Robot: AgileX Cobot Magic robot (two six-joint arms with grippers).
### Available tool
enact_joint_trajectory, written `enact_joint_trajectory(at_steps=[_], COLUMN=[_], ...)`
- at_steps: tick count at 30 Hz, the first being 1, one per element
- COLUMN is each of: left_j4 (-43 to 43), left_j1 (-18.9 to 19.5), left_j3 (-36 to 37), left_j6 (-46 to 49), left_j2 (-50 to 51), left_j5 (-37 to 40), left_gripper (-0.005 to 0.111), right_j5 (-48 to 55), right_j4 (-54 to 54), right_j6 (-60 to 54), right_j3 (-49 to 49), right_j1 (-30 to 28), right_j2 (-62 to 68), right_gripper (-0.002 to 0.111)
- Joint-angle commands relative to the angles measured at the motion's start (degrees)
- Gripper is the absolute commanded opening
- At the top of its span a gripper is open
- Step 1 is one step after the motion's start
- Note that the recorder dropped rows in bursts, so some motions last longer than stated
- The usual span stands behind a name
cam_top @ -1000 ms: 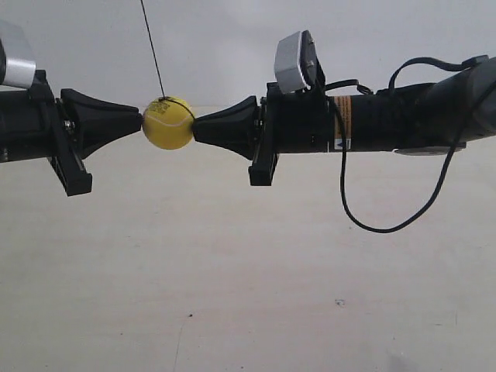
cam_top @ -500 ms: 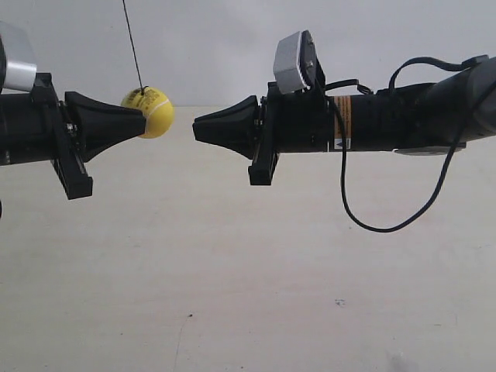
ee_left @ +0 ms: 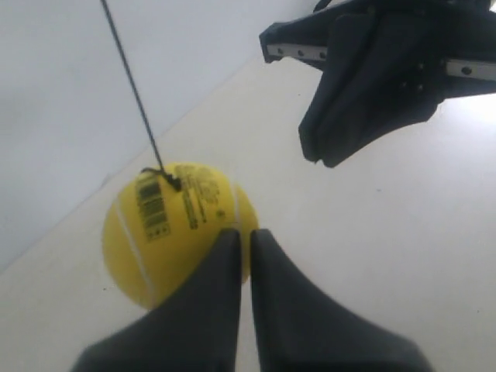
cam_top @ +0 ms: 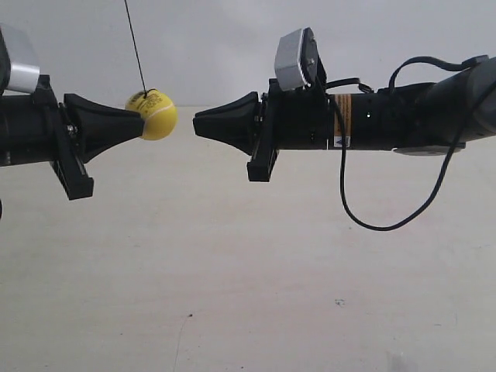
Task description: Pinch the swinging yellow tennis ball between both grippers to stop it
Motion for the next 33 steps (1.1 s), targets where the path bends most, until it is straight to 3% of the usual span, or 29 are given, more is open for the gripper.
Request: enact_joint_trajectory(at_steps=[1,33], left_j4=[0.0,1.0], left_j1=[-0.1,-0.1], left_j3=[-0.2,-0.2], left_j6=[-0.5,-1.4], left_j2=[-1.0,-1.6], left_j5=[4.1,2.3], left_gripper=[0.005,0.005], right_j5=[1.0,1.0], right_j4=[1.9,0.9], right_j6=[-1.8,-1.2], right_j3=[-0.3,-0.3], right_j1=[-0.1,-0.1], right_j2=[0.1,0.1], right_gripper=[0.000,0.000])
